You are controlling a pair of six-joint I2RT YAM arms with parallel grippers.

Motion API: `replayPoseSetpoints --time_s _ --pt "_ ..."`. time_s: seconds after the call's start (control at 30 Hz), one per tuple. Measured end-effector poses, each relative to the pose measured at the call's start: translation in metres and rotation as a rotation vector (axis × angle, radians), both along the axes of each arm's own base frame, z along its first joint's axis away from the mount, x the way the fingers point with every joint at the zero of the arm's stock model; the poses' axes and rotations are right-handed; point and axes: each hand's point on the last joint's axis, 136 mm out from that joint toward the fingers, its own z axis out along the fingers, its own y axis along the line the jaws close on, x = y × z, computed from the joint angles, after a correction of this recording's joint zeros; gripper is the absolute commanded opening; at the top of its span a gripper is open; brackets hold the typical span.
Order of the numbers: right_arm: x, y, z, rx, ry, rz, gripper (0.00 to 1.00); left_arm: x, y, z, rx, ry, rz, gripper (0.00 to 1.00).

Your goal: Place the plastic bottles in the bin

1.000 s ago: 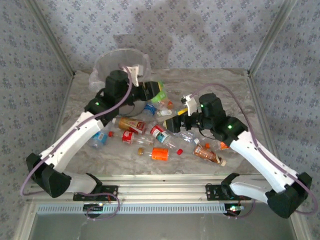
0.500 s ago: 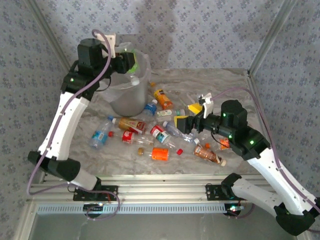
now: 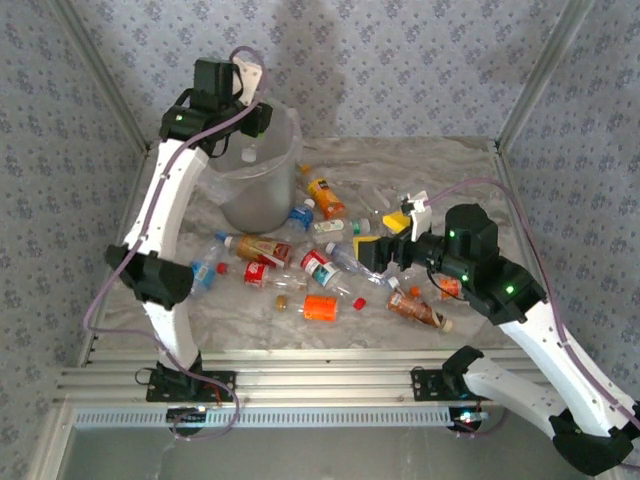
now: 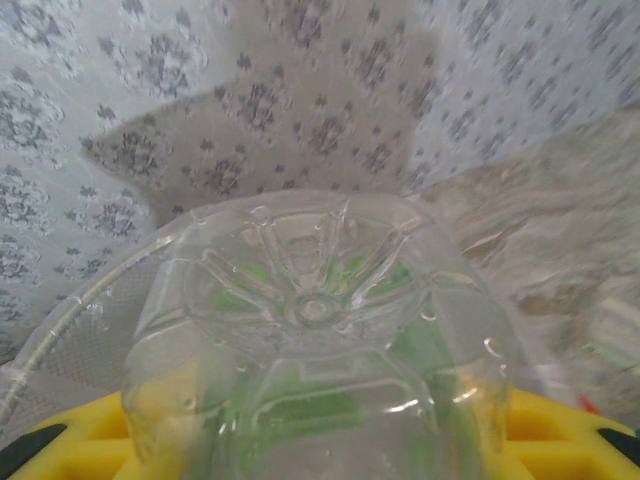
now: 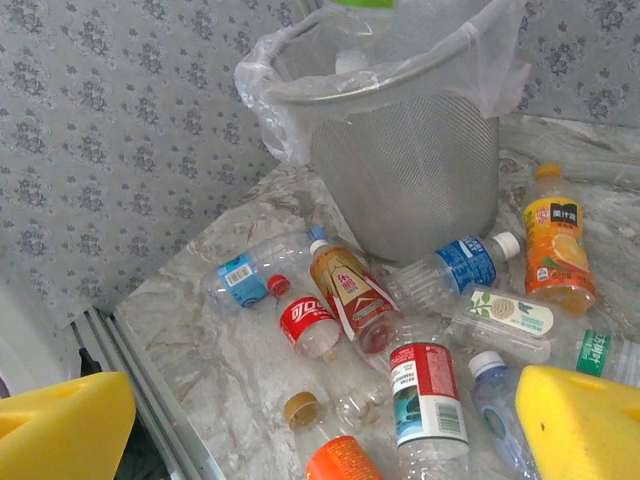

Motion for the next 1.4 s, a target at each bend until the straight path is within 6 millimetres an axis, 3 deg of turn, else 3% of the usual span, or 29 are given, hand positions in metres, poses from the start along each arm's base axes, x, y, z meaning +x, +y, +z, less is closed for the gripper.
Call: replayPoseSetpoints --time_s 0.17,0.4,1.17,1.4 --pt "-0.004 -0.003 -0.004 -0.011 0.014 0.001 1.00 0.019 0.007 -0.049 0.127 0.104 -0.015 0.48" --pt "-0.005 -0.003 -0.006 -0.019 0.021 0.009 1.00 0.022 0.015 -0.108 0.214 0.259 -0.045 0.48" --pt "-0.003 -0.002 -0.009 -0.028 0.039 0.009 1.00 0.020 0.022 -0.184 0.143 0.501 0.024 0.53" --pt "-0.002 -0.002 -0.009 -0.029 0.041 0.006 1.00 0.018 0.020 -0.201 0.117 0.559 0.045 0.60"
